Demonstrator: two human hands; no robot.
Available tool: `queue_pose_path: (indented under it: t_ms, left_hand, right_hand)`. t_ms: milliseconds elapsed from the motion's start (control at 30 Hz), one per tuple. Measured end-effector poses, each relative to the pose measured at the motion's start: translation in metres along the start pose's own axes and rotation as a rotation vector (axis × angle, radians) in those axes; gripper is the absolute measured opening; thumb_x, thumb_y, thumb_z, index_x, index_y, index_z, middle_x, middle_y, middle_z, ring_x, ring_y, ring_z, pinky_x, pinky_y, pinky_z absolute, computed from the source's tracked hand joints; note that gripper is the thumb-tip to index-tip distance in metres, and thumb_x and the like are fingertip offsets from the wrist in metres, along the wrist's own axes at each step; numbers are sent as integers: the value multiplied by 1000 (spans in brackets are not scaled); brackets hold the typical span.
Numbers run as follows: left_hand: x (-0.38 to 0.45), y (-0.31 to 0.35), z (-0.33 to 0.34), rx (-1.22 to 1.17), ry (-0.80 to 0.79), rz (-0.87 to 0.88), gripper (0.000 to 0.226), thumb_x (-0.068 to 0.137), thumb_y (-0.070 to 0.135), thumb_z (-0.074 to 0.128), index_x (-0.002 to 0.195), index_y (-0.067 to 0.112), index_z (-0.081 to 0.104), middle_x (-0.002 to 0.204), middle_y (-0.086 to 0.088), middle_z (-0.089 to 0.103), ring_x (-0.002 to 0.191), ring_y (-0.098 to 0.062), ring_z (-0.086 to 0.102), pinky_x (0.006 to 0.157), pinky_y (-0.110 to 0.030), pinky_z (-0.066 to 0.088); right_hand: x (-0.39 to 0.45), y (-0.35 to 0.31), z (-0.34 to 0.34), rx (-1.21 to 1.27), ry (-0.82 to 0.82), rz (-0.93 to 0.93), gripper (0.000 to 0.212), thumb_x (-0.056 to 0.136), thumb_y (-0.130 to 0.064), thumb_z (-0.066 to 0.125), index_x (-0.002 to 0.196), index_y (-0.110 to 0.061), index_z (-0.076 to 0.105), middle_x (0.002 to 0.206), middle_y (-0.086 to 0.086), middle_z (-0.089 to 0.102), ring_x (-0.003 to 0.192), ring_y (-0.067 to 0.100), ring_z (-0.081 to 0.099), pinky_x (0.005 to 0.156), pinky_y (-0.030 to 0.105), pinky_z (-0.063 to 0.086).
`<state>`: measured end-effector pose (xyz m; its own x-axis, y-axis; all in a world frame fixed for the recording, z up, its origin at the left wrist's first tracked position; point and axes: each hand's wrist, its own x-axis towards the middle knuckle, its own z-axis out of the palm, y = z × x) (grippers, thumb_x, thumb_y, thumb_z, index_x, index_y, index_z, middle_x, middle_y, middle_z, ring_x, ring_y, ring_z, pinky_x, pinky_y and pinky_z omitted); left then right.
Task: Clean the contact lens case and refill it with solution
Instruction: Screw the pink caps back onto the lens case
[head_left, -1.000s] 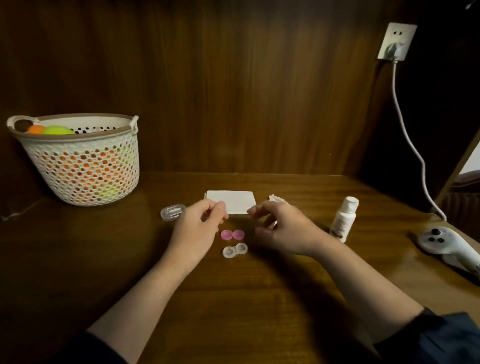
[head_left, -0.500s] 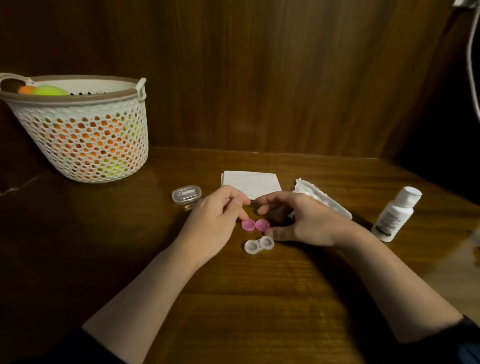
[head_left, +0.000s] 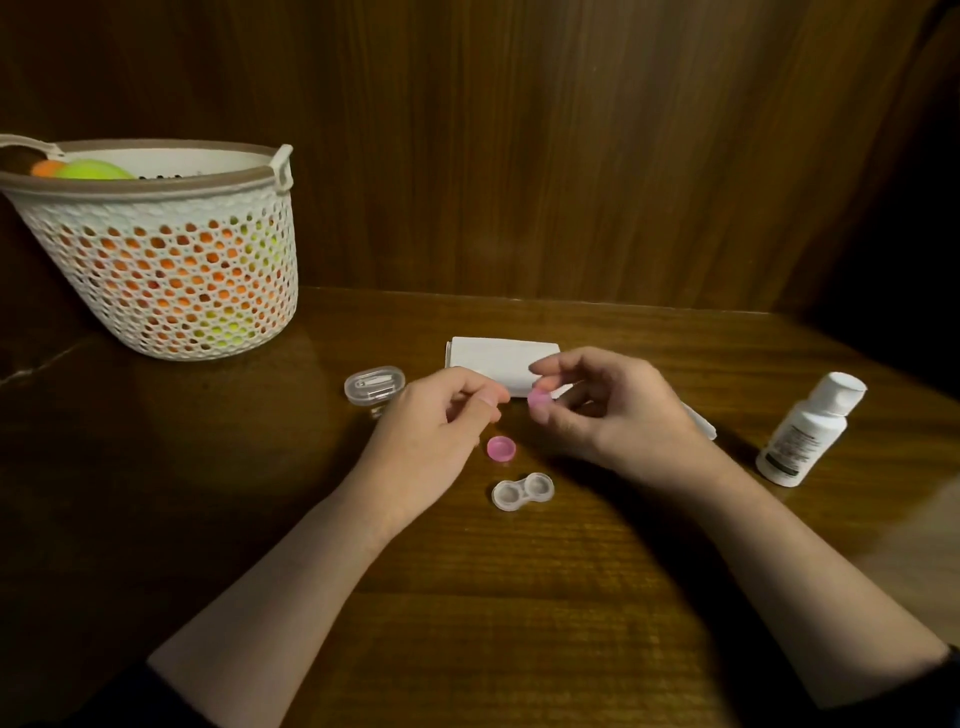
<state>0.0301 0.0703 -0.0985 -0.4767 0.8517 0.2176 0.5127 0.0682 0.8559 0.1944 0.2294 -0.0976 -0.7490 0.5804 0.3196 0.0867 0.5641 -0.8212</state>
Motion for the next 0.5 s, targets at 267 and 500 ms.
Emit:
queue_pose_path:
  t_ms: [267, 500]
  left_hand:
    - [1, 1, -5, -253, -41, -29, 15, 105, 36, 64, 110, 40, 77, 99, 16, 82, 72, 1, 72, 60, -13, 49]
    - [-1, 2, -9, -490, -89, -96, 20, 101, 32, 72, 119, 26, 79, 106, -1, 83, 90, -17, 79, 69, -27, 54]
  right_hand:
    - [-9, -18, 4, 201, -5, -120, 32, 90, -13, 86, 119, -17, 74, 116, -3, 80, 98, 19, 81, 82, 28, 64]
    - [-12, -22, 7, 153, 30, -188, 29, 89, -16, 86, 117, -16, 78, 111, -3, 82, 104, 17, 79, 84, 26, 63]
